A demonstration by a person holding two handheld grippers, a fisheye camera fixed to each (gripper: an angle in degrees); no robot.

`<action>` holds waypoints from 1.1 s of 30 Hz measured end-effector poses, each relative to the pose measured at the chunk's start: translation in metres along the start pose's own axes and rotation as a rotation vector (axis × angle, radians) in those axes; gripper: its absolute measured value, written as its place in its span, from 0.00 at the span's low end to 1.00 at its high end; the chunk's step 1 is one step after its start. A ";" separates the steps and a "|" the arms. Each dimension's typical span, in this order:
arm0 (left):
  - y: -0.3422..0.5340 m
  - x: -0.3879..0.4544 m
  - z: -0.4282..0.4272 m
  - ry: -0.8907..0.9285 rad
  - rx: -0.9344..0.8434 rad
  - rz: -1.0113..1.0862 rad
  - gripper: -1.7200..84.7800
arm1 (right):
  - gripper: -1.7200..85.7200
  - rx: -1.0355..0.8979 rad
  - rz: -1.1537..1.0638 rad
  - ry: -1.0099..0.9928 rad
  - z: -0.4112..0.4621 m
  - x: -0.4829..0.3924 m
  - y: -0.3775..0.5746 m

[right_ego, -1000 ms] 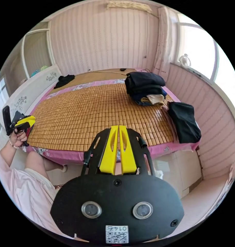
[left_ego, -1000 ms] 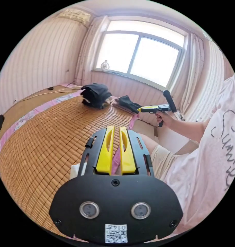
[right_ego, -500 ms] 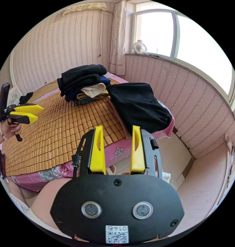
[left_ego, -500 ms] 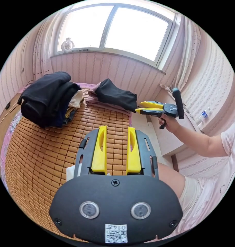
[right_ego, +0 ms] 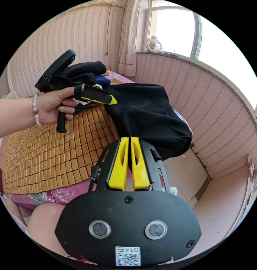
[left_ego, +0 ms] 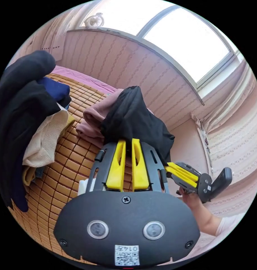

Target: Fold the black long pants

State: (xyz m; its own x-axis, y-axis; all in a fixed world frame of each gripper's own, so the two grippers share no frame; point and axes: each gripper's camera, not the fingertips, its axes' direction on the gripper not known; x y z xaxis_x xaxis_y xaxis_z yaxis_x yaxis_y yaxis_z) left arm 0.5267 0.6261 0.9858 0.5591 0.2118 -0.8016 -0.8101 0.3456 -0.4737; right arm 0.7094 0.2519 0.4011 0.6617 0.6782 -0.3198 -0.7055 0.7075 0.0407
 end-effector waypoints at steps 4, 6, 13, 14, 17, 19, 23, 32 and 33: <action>0.008 -0.002 -0.043 0.068 0.077 0.015 0.02 | 0.03 0.101 -0.031 -0.057 -0.044 0.000 0.000; 0.024 0.003 -0.081 0.079 0.115 0.040 0.01 | 0.03 0.155 -0.037 -0.128 -0.072 -0.006 0.000; 0.213 -0.008 -0.331 -0.037 0.390 -0.075 0.01 | 0.02 0.351 -0.217 -0.798 -0.182 -0.119 0.015; 0.231 -0.006 -0.355 -0.066 0.415 -0.091 0.01 | 0.02 0.356 -0.252 -0.870 -0.188 -0.133 0.015; 0.306 0.011 -0.464 -0.204 0.496 -0.157 0.01 | 0.02 0.370 -0.357 -1.128 -0.223 -0.199 0.003; 0.342 0.043 -0.543 -0.389 0.566 -0.105 0.01 | 0.02 0.419 -0.430 -1.273 -0.262 -0.242 -0.012; 0.354 0.092 -0.618 -0.613 0.599 -0.014 0.01 | 0.02 0.507 -0.509 -1.354 -0.313 -0.283 -0.035; 0.384 0.024 -0.614 -0.494 0.585 -0.141 0.01 | 0.02 0.258 -0.505 -1.187 -0.258 -0.347 -0.036; 0.395 0.004 -0.594 -0.447 0.554 -0.181 0.02 | 0.01 0.191 -0.515 -1.141 -0.236 -0.354 -0.027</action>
State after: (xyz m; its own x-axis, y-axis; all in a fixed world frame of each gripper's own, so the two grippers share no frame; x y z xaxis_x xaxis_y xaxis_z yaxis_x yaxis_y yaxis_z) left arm 0.1040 0.2204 0.5792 0.7903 0.4191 -0.4470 -0.5560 0.7971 -0.2356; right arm 0.4339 -0.0545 0.2895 0.7569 0.0346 0.6526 -0.3172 0.8925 0.3206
